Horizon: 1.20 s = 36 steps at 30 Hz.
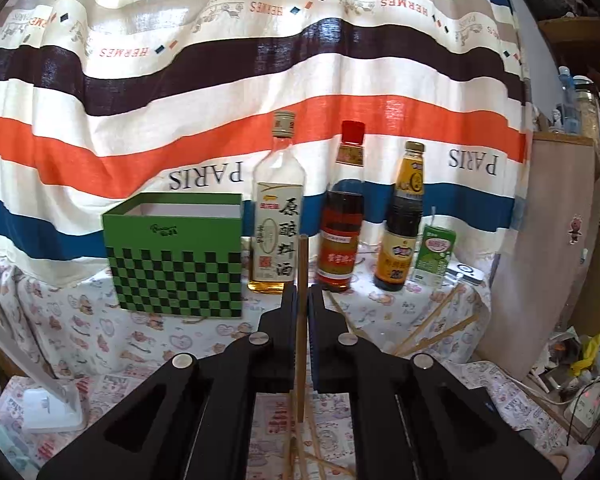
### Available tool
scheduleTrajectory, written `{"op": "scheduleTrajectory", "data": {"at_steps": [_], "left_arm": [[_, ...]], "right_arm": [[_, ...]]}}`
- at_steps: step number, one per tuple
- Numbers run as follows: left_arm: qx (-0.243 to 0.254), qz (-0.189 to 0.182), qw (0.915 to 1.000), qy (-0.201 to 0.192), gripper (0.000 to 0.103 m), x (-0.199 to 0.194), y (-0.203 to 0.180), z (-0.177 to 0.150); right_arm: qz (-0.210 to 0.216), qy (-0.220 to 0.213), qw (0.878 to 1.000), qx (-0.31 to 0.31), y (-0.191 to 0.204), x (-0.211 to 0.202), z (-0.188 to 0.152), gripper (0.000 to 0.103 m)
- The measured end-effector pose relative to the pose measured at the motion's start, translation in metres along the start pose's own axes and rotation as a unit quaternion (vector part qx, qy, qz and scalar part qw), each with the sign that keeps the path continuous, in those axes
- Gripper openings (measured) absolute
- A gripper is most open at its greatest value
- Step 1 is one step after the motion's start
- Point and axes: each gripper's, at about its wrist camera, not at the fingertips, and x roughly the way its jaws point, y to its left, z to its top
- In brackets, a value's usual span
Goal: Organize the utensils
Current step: 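Carry both held chopsticks up toward the clear cup, then lower both held chopsticks upright into the cup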
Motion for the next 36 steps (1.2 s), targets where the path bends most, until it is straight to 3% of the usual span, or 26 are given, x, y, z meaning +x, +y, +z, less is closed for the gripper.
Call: {"op": "scheduleTrajectory", "data": {"at_steps": [2, 6, 11, 12, 14, 18, 23, 27, 34, 36], "left_arm": [[-0.003, 0.007, 1.0000, 0.003, 0.004, 0.000, 0.005, 0.000], [-0.007, 0.007, 0.9999, 0.013, 0.004, 0.002, 0.015, -0.003], [0.009, 0.038, 0.9988, 0.027, 0.004, 0.005, 0.020, -0.004], [0.010, 0.040, 0.9987, 0.030, 0.004, 0.006, 0.021, -0.003], [0.004, 0.039, 0.9986, 0.035, 0.004, 0.007, 0.024, -0.002], [-0.003, 0.036, 0.9989, 0.030, 0.004, 0.004, 0.026, 0.002], [0.004, 0.028, 0.9992, 0.029, 0.004, -0.003, 0.021, 0.007], [0.014, 0.015, 0.9994, 0.028, 0.004, -0.013, 0.018, 0.013], [0.013, -0.065, 0.9977, 0.017, 0.004, -0.022, 0.002, 0.021], [0.008, -0.067, 0.9975, 0.021, 0.004, -0.018, -0.007, 0.021]], "right_arm": [[0.021, 0.018, 1.000, -0.003, 0.002, 0.010, 0.009, 0.040], [0.004, 0.035, 0.999, -0.013, 0.008, 0.028, 0.027, 0.035], [0.017, 0.056, 0.998, -0.025, 0.012, 0.040, 0.034, 0.033], [0.029, 0.058, 0.998, -0.020, 0.011, 0.041, 0.033, 0.031], [0.050, 0.068, 0.996, -0.013, 0.009, 0.040, 0.031, 0.009], [0.018, 0.063, 0.998, -0.013, 0.005, 0.036, 0.026, 0.006], [0.027, 0.009, 0.999, 0.020, -0.011, -0.011, 0.026, 0.006], [0.012, -0.069, 0.997, 0.018, -0.016, -0.078, 0.030, 0.006], [-0.035, -0.194, 0.980, 0.038, -0.032, -0.176, 0.050, 0.006], [-0.061, -0.220, 0.973, 0.043, -0.037, -0.191, 0.056, 0.006]]}}
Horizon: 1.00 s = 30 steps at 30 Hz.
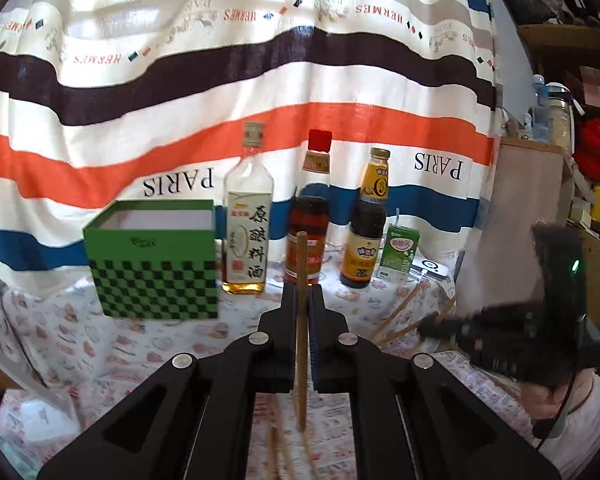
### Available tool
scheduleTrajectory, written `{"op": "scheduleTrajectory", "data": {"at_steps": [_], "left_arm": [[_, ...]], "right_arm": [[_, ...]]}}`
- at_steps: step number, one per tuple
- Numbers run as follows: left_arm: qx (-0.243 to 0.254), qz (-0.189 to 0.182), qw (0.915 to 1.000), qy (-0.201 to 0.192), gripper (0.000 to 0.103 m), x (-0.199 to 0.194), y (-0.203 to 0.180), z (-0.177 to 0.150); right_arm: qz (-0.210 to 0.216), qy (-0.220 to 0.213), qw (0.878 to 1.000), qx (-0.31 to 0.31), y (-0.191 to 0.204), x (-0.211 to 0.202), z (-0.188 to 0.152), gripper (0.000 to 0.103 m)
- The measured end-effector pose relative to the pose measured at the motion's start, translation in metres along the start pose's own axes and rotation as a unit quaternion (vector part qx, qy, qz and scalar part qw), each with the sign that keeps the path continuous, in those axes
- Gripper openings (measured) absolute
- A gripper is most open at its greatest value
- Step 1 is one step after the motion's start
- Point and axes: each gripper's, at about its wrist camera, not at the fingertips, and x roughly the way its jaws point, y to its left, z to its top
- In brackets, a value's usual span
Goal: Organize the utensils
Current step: 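Lower both held chopsticks upright into the cup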
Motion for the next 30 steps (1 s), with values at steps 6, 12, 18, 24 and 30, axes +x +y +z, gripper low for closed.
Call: {"op": "scheduleTrajectory", "data": {"at_steps": [6, 12, 18, 24, 30], "left_arm": [[0.001, -0.021, 0.9995, -0.025, 0.004, 0.015, -0.024, 0.009], [-0.012, -0.058, 0.9982, -0.013, 0.004, 0.046, -0.036, 0.021], [-0.014, -0.057, 0.9979, -0.026, 0.004, 0.071, -0.049, 0.040], [-0.030, -0.063, 0.9958, -0.060, 0.004, 0.094, -0.050, 0.049], [-0.055, -0.062, 0.9950, -0.057, 0.004, 0.130, -0.038, 0.041]], "right_arm": [[-0.041, -0.045, 0.998, 0.019, -0.013, -0.005, 0.030, 0.006], [-0.051, -0.055, 0.997, 0.032, -0.025, -0.001, 0.051, 0.006], [-0.063, -0.079, 0.994, 0.043, -0.036, -0.003, 0.071, 0.006], [-0.069, -0.108, 0.990, 0.053, -0.050, 0.002, 0.082, 0.006], [-0.064, -0.109, 0.988, 0.088, -0.070, 0.030, 0.069, 0.006]]}}
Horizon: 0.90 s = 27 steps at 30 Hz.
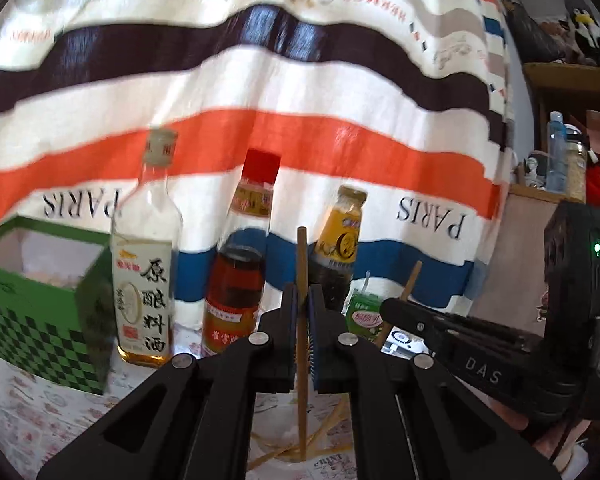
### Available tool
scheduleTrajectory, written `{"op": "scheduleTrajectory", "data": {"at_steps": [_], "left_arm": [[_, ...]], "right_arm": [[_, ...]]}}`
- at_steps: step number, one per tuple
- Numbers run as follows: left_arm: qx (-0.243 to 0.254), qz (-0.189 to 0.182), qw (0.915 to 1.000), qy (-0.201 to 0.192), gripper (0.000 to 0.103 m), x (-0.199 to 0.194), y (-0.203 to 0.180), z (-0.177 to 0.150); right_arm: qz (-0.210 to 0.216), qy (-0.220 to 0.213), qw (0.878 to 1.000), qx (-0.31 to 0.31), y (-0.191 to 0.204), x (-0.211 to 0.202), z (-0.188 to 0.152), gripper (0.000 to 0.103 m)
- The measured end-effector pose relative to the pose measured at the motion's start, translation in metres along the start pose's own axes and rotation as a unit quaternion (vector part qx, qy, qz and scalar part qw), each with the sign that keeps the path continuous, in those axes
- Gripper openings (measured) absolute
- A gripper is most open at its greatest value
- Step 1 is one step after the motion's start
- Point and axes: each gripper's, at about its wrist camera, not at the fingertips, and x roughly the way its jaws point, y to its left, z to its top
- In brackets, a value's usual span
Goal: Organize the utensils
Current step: 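Lower both held chopsticks upright into the cup, then open both grippers to release the chopsticks in the cup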
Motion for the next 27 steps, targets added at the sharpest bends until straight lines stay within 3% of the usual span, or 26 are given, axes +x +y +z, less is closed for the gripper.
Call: {"op": "scheduleTrajectory", "data": {"at_steps": [4, 10, 13, 16, 19, 21, 23, 24, 26, 27], "left_arm": [[0.007, 0.010, 0.9999, 0.008, 0.004, 0.013, 0.011, -0.021], [-0.031, 0.000, 0.9991, 0.030, 0.004, 0.024, 0.031, -0.045], [-0.009, 0.012, 0.9990, 0.043, 0.005, 0.027, 0.028, -0.052], [-0.013, -0.012, 0.9979, 0.062, 0.004, 0.028, 0.028, -0.055], [0.011, 0.032, 0.9979, 0.056, 0.005, 0.026, 0.024, -0.053], [0.015, 0.043, 0.9969, 0.064, 0.005, 0.028, 0.026, -0.052], [0.011, 0.044, 0.9954, 0.085, 0.009, 0.033, 0.032, -0.050], [0.011, 0.048, 0.9950, 0.087, 0.012, 0.034, 0.034, -0.050], [0.015, 0.073, 0.9945, 0.074, 0.026, 0.029, 0.039, -0.047], [0.014, 0.078, 0.9945, 0.068, 0.043, 0.025, 0.042, -0.045]], "right_arm": [[-0.007, 0.021, 1.000, -0.012, -0.003, 0.017, -0.017, 0.006], [-0.001, 0.058, 0.998, -0.014, -0.004, 0.028, -0.039, 0.006], [-0.007, 0.067, 0.998, -0.019, -0.004, 0.032, -0.044, 0.006], [-0.010, 0.073, 0.997, -0.025, -0.004, 0.034, -0.046, 0.007], [-0.017, 0.078, 0.996, -0.026, -0.005, 0.038, -0.048, 0.007], [-0.026, 0.081, 0.996, -0.021, -0.006, 0.039, -0.048, 0.013], [-0.061, 0.072, 0.995, -0.012, -0.008, 0.036, -0.046, 0.033], [-0.077, 0.067, 0.995, -0.011, -0.008, 0.035, -0.045, 0.035], [-0.079, 0.052, 0.995, -0.010, -0.008, 0.027, -0.040, 0.051], [-0.080, 0.042, 0.996, -0.009, -0.008, 0.021, -0.037, 0.056]]}}
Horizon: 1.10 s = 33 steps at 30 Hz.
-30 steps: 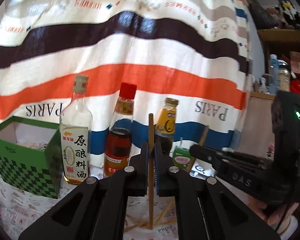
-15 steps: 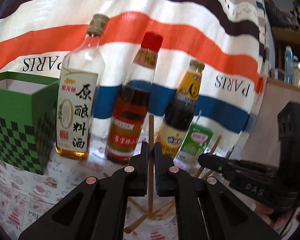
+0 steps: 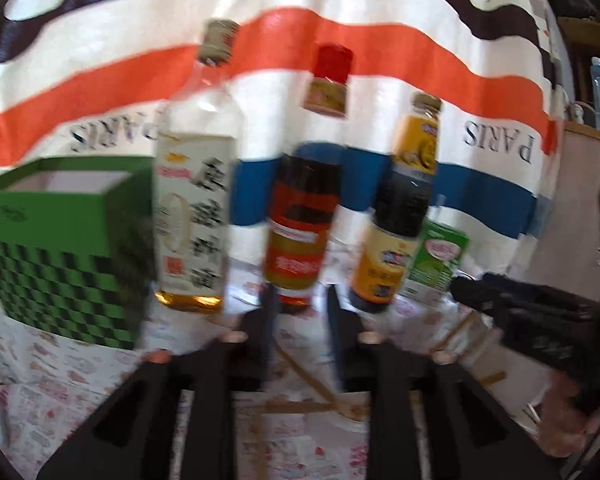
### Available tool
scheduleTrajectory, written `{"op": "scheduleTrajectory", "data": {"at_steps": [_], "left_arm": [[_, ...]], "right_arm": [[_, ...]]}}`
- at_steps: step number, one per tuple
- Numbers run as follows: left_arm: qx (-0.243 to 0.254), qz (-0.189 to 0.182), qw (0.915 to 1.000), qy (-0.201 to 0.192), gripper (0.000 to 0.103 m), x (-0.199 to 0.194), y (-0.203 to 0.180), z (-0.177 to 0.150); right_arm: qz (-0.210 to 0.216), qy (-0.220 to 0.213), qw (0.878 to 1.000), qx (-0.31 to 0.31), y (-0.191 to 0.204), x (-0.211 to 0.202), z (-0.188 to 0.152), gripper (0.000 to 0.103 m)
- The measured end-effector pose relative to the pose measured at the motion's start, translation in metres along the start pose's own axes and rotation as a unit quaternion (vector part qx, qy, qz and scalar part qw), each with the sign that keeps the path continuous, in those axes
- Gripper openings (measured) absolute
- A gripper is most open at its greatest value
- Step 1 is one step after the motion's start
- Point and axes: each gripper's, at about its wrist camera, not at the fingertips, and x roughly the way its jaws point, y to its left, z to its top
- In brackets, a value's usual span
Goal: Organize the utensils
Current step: 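Open both grippers to release the chopsticks in the cup, then withdraw both grippers from the cup toward the loose chopsticks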
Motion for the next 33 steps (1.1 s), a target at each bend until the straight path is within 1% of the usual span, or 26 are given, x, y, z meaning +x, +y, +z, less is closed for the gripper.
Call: {"op": "scheduleTrajectory", "data": {"at_steps": [1, 3, 5, 6, 7, 8, 11, 12, 13, 16, 19, 21, 23, 25, 26, 28, 33], "left_arm": [[-0.005, 0.003, 1.0000, -0.008, 0.055, -0.005, 0.004, 0.001], [-0.011, 0.013, 0.9995, -0.025, 0.060, -0.017, 0.013, 0.003], [-0.006, 0.030, 0.9991, -0.031, 0.065, -0.027, 0.018, 0.005], [-0.004, 0.041, 0.9985, -0.035, 0.070, -0.033, 0.022, 0.005], [-0.005, 0.050, 0.9980, -0.039, 0.072, -0.039, 0.024, 0.005], [-0.006, 0.056, 0.9974, -0.045, 0.077, -0.047, 0.028, 0.004], [-0.007, 0.066, 0.9958, -0.063, 0.086, -0.074, 0.038, -0.001], [-0.005, 0.069, 0.9953, -0.068, 0.091, -0.081, 0.040, -0.003], [-0.003, 0.075, 0.9944, -0.074, 0.095, -0.090, 0.042, -0.005], [0.002, 0.092, 0.9913, -0.093, 0.100, -0.114, 0.048, -0.015], [-0.003, 0.091, 0.9905, -0.103, 0.102, -0.133, 0.055, -0.029], [0.003, 0.087, 0.9917, -0.095, 0.102, -0.141, 0.058, -0.040], [0.020, 0.084, 0.9926, -0.085, 0.102, -0.148, 0.062, -0.056], [0.027, 0.100, 0.9911, -0.083, 0.102, -0.150, 0.066, -0.071], [0.028, 0.112, 0.9905, -0.075, 0.102, -0.148, 0.069, -0.078], [0.024, 0.121, 0.9907, -0.059, 0.102, -0.142, 0.075, -0.090], [0.003, 0.130, 0.9906, -0.043, 0.102, -0.133, 0.086, -0.120]], "right_arm": [[-0.002, -0.006, 1.000, 0.001, 0.000, -0.004, 0.001, 0.062], [-0.002, -0.020, 1.000, 0.002, 0.000, -0.015, 0.004, 0.068], [0.006, -0.028, 1.000, 0.000, 0.001, -0.025, 0.005, 0.078], [0.012, -0.033, 0.999, -0.002, 0.002, -0.032, 0.004, 0.081], [0.017, -0.037, 0.999, -0.003, 0.004, -0.037, 0.004, 0.086], [0.022, -0.042, 0.999, -0.005, 0.005, -0.042, 0.002, 0.091], [0.034, -0.060, 0.998, -0.007, 0.014, -0.060, -0.010, 0.100], [0.038, -0.062, 0.997, -0.007, 0.015, -0.063, -0.014, 0.102], [0.044, -0.064, 0.997, -0.005, 0.017, -0.067, -0.020, 0.103], [0.057, -0.062, 0.996, 0.005, 0.020, -0.074, -0.035, 0.103], [0.060, -0.060, 0.996, 0.016, 0.021, -0.077, -0.055, 0.103], [0.050, -0.059, 0.997, 0.015, 0.025, -0.076, -0.069, 0.103], [0.037, -0.055, 0.998, 0.002, 0.031, -0.072, -0.080, 0.103], [0.023, -0.044, 0.999, -0.022, 0.041, -0.066, -0.095, 0.103], [0.018, -0.040, 0.999, -0.032, 0.045, -0.063, -0.101, 0.103], [0.018, -0.036, 0.998, -0.042, 0.051, -0.056, -0.112, 0.103], [0.025, -0.019, 0.999, -0.017, 0.050, -0.037, -0.136, 0.103]]}}
